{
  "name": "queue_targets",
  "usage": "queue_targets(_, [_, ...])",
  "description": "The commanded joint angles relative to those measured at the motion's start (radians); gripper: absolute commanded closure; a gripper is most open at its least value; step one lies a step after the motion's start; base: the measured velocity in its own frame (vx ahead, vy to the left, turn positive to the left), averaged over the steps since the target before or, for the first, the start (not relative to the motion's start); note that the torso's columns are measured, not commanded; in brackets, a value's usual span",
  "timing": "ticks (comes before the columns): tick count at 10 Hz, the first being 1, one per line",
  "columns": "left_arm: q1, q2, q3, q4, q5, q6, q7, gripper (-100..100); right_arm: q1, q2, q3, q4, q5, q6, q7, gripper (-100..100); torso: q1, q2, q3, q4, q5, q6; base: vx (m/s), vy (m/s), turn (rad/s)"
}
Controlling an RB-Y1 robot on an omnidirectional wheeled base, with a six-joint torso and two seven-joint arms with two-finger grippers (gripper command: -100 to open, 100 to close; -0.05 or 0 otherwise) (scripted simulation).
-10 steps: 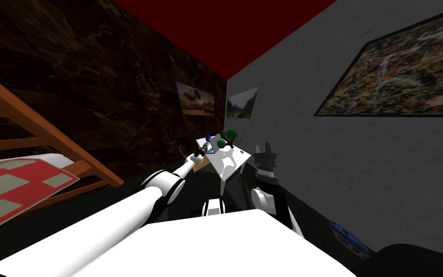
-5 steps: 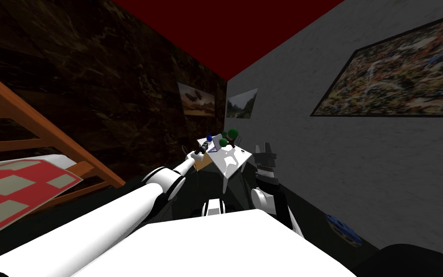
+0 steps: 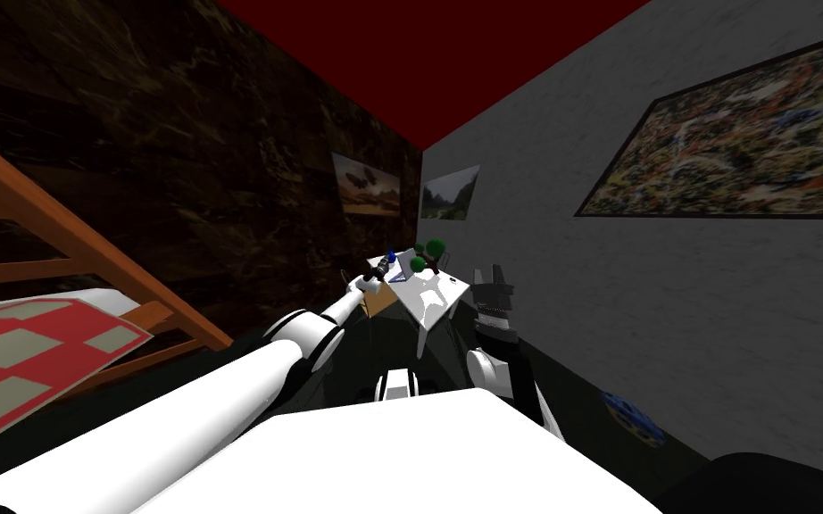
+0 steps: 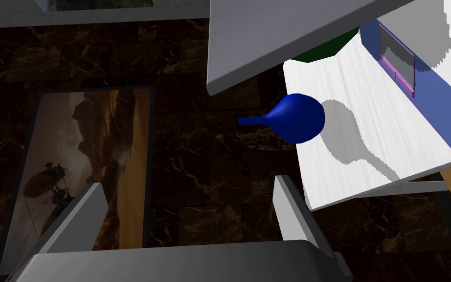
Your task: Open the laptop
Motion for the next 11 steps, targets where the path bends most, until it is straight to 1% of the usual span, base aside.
queue_targets(1, [-0.041, -0.004, -0.016, 0.037, 0.011, -0.020, 0.019, -100, 0.000, 0.000, 0.000, 0.000, 0.000, 0.000, 0.000, 0, -0.006, 0.000, 0.000, 0.000, -0.002, 0.000, -0.005, 0.106, -0.071])
queue_targets(2, [-0.041, -0.004, -0.016, 0.037, 0.011, -0.020, 0.019, -100, 0.000, 0.000, 0.000, 0.000, 0.000, 0.000, 0.000, 0, -0.004, -0.001, 0.000, 0.000, -0.002, 0.001, 0.009, 0.118, -0.070])
queue_targets(3, [-0.047, -0.011, -0.023, 0.041, 0.014, -0.007, 0.022, -100, 0.000, 0.000, 0.000, 0.000, 0.000, 0.000, 0.000, 0, -0.003, -0.002, -0.001, 0.000, -0.001, 0.000, 0.067, 0.149, -0.168])
queue_targets(4, [-0.047, -0.014, -0.028, 0.044, 0.014, 0.002, 0.021, -100, 0.000, 0.000, 0.000, 0.000, 0.000, 0.000, 0.000, 0, -0.001, -0.004, -0.002, -0.001, -0.001, 0.001, 0.145, 0.158, -0.175])
queue_targets(7, [-0.047, -0.022, -0.047, 0.051, 0.010, 0.032, 0.010, -100, 0.000, 0.000, 0.000, 0.000, 0.000, 0.000, 0.000, 0, -0.007, -0.004, -0.002, -0.001, -0.002, 0.001, 0.181, 0.079, -0.203])
queue_targets(9, [-0.048, -0.025, -0.061, 0.053, 0.005, 0.051, 0.000, -100, 0.000, 0.000, 0.000, 0.000, 0.000, 0.000, 0.000, 0, -0.006, -0.001, 0.000, 0.000, -0.002, 0.001, 0.217, 0.044, -0.198])
queue_targets(10, [-0.052, -0.022, -0.060, 0.061, 0.009, 0.038, 0.008, -100, 0.000, 0.000, 0.000, 0.000, 0.000, 0.000, 0.000, 0, -0.004, -0.001, 0.000, 0.000, -0.001, 0.001, 0.096, 0.031, -0.040])
queue_targets(11, [-0.040, -0.010, -0.033, 0.043, 0.002, 0.052, -0.004, -100, 0.000, 0.000, 0.000, 0.000, 0.000, 0.000, 0.000, 0, -0.004, 0.003, 0.001, 0.000, -0.001, 0.001, 0.016, 0.007, -0.175])
